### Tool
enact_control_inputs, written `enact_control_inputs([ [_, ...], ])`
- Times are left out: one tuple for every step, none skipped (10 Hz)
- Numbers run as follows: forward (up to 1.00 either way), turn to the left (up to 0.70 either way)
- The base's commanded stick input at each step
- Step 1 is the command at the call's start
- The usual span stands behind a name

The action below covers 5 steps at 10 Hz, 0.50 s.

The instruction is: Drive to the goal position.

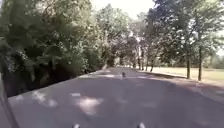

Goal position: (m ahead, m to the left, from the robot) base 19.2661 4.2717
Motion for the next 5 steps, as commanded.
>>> enact_control_inputs([
  [0.70,0.00],
  [0.70,0.00],
  [0.70,0.00],
  [0.70,0.00],
  [0.70,0.00],
])
